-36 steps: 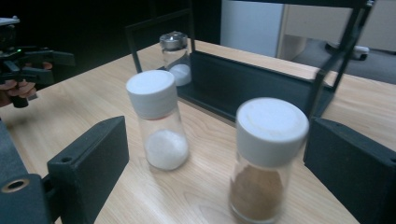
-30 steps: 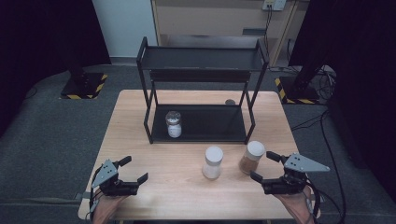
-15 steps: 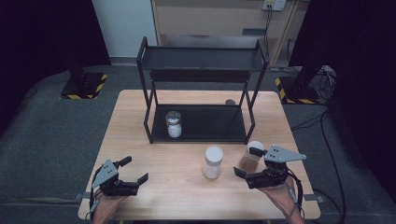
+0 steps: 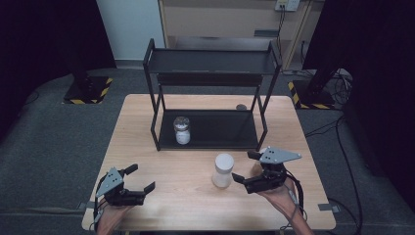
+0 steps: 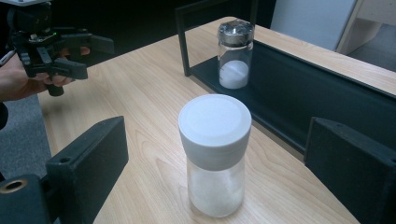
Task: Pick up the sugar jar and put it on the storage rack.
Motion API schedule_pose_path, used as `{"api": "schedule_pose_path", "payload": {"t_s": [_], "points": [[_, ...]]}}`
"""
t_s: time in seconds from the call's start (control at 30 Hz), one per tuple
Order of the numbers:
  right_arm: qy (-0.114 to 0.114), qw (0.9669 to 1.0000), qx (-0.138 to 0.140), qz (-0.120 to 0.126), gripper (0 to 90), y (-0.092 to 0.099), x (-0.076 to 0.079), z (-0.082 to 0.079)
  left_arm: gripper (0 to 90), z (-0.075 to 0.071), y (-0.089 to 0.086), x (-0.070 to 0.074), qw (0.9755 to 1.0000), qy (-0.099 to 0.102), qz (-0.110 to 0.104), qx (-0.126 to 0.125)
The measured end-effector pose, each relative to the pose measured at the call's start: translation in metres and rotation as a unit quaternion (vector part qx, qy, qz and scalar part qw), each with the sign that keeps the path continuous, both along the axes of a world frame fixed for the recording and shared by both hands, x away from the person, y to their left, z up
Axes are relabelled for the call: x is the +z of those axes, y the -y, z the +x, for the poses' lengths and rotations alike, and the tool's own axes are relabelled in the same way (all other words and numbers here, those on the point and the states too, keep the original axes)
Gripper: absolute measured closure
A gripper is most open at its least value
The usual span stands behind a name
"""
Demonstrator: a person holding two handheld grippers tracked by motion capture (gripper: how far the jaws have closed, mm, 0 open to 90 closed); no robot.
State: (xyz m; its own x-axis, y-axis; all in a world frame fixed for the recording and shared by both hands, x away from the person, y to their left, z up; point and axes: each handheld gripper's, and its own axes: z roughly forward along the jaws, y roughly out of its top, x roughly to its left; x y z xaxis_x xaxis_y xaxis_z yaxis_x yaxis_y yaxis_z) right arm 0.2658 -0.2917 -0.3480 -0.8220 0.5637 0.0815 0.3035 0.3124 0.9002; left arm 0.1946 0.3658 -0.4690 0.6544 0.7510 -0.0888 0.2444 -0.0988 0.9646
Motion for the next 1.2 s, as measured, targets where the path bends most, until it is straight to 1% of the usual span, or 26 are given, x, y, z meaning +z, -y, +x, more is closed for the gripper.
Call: {"api": "schedule_pose_path", "payload": {"t_s": [0.23, 0.4, 0.57, 0.77, 0.97, 1.2], "points": [[-0.007, 0.9999, 0.008, -0.006, 6.9, -0.009, -0.001, 0.009, 2.0, 0.001, 0.001, 0.0, 1.0, -0.003, 0.002, -0.004], [-0.014, 0.9997, 0.014, -0.015, 6.9, -0.017, 0.0, 0.017, 2.0, 0.002, 0.0, 0.0, 1.0, -0.004, 0.001, -0.004], [-0.017, 0.9992, 0.021, -0.028, 6.9, -0.026, 0.002, 0.025, 2.0, 0.002, 0.0, 0.0, 1.0, -0.005, 0.003, -0.006], [-0.027, 0.9985, 0.025, -0.041, 6.9, -0.036, 0.0, 0.036, 2.0, 0.003, 0.0, 0.0, 1.0, -0.006, 0.003, -0.006], [-0.034, 0.9975, 0.025, -0.057, 7.4, -0.045, -0.001, 0.043, 2.0, 0.003, 0.0, 0.0, 0.9999, -0.008, 0.003, -0.007], [-0.046, 0.9961, 0.027, -0.071, 10.4, -0.053, -0.004, 0.051, 2.0, 0.004, 0.0, 0.0, 0.9999, -0.008, 0.003, -0.008]]}}
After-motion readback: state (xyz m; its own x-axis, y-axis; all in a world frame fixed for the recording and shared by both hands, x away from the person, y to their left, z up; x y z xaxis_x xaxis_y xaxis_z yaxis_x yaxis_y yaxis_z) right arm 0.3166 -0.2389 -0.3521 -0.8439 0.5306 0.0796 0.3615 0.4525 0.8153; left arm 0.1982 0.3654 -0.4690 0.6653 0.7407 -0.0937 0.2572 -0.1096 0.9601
